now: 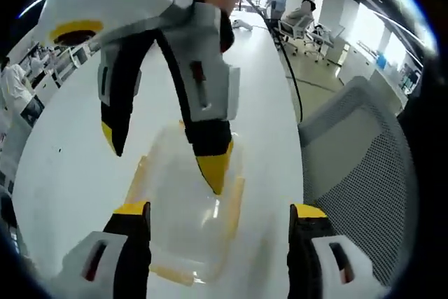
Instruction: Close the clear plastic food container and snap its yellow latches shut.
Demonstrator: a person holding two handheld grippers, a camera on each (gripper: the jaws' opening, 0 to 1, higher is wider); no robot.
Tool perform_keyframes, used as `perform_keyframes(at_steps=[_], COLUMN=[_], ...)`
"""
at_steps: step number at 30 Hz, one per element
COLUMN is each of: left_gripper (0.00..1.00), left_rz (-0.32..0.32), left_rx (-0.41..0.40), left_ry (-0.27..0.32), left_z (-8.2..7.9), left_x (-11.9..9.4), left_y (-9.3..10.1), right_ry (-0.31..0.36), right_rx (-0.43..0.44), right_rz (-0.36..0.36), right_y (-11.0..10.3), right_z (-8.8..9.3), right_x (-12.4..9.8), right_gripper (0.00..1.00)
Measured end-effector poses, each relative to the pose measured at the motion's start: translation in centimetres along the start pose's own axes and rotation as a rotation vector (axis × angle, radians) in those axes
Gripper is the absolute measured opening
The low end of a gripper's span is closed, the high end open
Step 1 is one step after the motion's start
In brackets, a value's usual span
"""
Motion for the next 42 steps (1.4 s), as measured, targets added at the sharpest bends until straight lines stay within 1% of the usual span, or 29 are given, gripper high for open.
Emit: perform_keyframes(at_steps=[1, 3, 5, 6, 7, 9, 10, 11, 12, 14, 16, 17, 18, 19, 20, 21, 24, 31, 34, 37, 38, 39, 42], left_gripper=[0.86, 0.91, 0.95, 0.99, 0.99, 0.99, 0.99, 0.99, 0.99, 0.99, 0.99, 0.99, 0.99, 0.99, 0.98, 0.98, 0.97, 0.95, 0.95, 0.94, 0.94, 0.94, 0.92], left_rz=[0.002, 0.008, -0.011, -0.034, -0.047, -0.024, -0.020, -0.021, -0.033, -0.056, -0.050, -0.047, -0.022, -0.017, -0.022, -0.029, -0.047, -0.042, -0.041, -0.030, -0.030, -0.029, -0.026], left_rx=[0.018, 0.030, 0.084, 0.112, 0.102, 0.083, 0.080, 0.084, 0.129, 0.200, 0.183, 0.169, 0.151, 0.150, 0.152, 0.157, 0.176, 0.182, 0.178, 0.179, 0.182, 0.195, 0.196], left_ry=[0.000, -0.023, -0.047, -0.057, -0.061, -0.057, -0.062, -0.079, -0.113, -0.138, -0.139, -0.143, -0.153, -0.149, -0.151, -0.163, -0.217, -0.248, -0.260, -0.267, -0.270, -0.287, -0.294], left_z=[0.0, 0.1, 0.4, 0.5, 0.5, 0.5, 0.6, 0.8, 1.1, 1.1, 1.0, 1.0, 1.0, 0.9, 0.8, 0.9, 1.6, 2.1, 2.4, 2.8, 2.9, 3.2, 3.5], left_x=[0.0, 0.1, 0.2, 0.3, 0.3, 0.3, 0.4, 0.4, 0.2, 0.2, 0.3, 0.2, 0.1, 0.1, 0.2, 0.2, 0.5, 1.1, 1.2, 1.6, 1.7, 1.8, 2.0], left_y=[0.1, 0.4, 0.2, 0.0, -0.2, -0.3, -0.3, -0.4, -0.6, -1.0, -1.1, -1.2, -1.1, -1.1, -1.2, -1.3, -1.7, -2.3, -2.6, -2.7, -2.8, -2.9, -3.1], right_ry=[0.005, 0.014, 0.019, 0.024, 0.026, 0.012, 0.004, -0.002, -0.007, -0.007, -0.009, -0.020, -0.033, -0.069, -0.088, -0.106, -0.129, -0.131, -0.153, -0.160, -0.161, -0.167, -0.182], right_rx=[0.004, 0.003, -0.008, -0.016, -0.025, -0.039, -0.043, -0.045, -0.045, -0.044, -0.037, -0.036, -0.042, -0.057, -0.073, -0.082, -0.090, -0.084, -0.088, -0.079, -0.079, -0.080, -0.086], right_rz=[0.003, 0.011, 0.021, 0.024, 0.029, 0.039, 0.044, 0.051, 0.054, 0.065, 0.064, 0.065, 0.067, 0.065, 0.071, 0.082, 0.086, 0.102, 0.099, 0.094, 0.092, 0.086, 0.077], right_y=[-0.2, -0.5, -0.7, -0.8, -1.0, -1.1, -1.1, -1.1, -1.1, -1.1, -1.2, -1.3, -1.4, -1.6, -1.7, -1.8, -1.9, -2.0, -2.0, -2.0, -2.0, -2.1, -2.2], right_z=[0.1, 0.3, 0.5, 0.6, 0.7, 1.1, 1.3, 1.5, 1.6, 1.8, 1.9, 2.1, 2.2, 2.5, 2.6, 2.7, 2.9, 3.0, 3.4, 3.6, 3.7, 3.8, 4.0], right_x=[0.0, 0.0, -0.1, -0.1, -0.1, -0.2, -0.3, -0.4, -0.5, -0.7, -0.8, -0.7, -0.7, -0.6, -0.6, -0.4, 0.0, 0.4, 0.7, 0.8, 0.9, 1.0, 1.2], right_gripper=[0.81, 0.87, 0.90, 0.93, 0.94, 0.95, 0.95, 0.96, 0.96, 0.97, 0.98, 0.99, 0.99, 0.99, 0.99, 0.98, 0.98, 0.95, 0.94, 0.93, 0.91, 0.90, 0.89])
Point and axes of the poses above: the point that each gripper's makers call its tool centre point, and the gripper's own axes: x roughly forward along the fingers, y roughly to its right, z roughly out of its underside, the point moved 6 cm from there along -x, roughly backward along the fingers, and after that the axes turned 11 degrees about -z, right-handed, at the moved point
